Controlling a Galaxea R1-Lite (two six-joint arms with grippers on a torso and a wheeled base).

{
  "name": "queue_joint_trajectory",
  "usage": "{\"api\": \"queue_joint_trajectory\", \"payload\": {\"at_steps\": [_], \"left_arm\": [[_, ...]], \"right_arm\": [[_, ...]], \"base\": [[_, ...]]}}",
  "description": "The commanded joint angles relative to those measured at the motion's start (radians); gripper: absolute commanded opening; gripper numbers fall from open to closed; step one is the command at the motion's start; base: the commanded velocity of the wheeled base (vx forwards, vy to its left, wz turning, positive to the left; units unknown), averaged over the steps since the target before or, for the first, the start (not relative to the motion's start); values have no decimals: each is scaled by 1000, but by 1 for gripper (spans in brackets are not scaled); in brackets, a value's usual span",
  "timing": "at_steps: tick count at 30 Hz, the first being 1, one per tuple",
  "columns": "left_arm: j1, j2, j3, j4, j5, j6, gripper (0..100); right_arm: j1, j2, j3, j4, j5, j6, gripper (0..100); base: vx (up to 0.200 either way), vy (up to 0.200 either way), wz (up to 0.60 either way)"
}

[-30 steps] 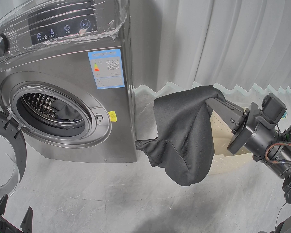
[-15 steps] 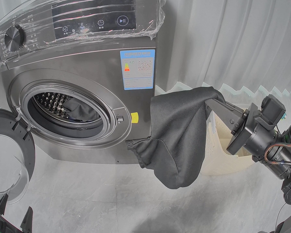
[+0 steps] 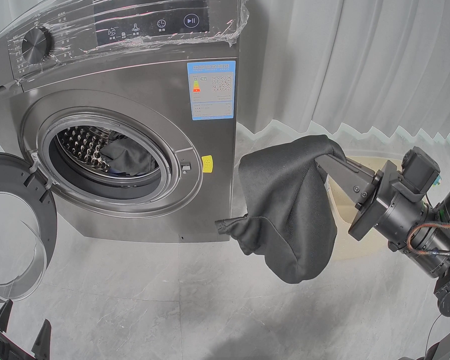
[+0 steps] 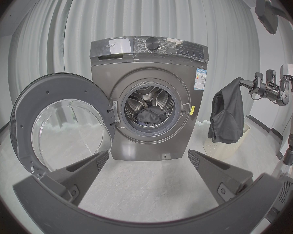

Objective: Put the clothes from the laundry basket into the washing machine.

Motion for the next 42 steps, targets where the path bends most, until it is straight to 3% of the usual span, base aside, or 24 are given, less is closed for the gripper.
{"api": "queue_joint_trajectory", "payload": {"at_steps": [1,24,42], "left_arm": [[0,-14,15,0,0,0,100],[0,-14,15,0,-2,2,100],[0,-14,15,1,-2,3,100]], "right_arm": [[0,2,2,0,0,1,0],[-1,2,-4,0,-6,3,0],[-9,2,-1,1,-8,3,0]], "base": [[0,200,0],[0,200,0],[-67,0,0]]}}
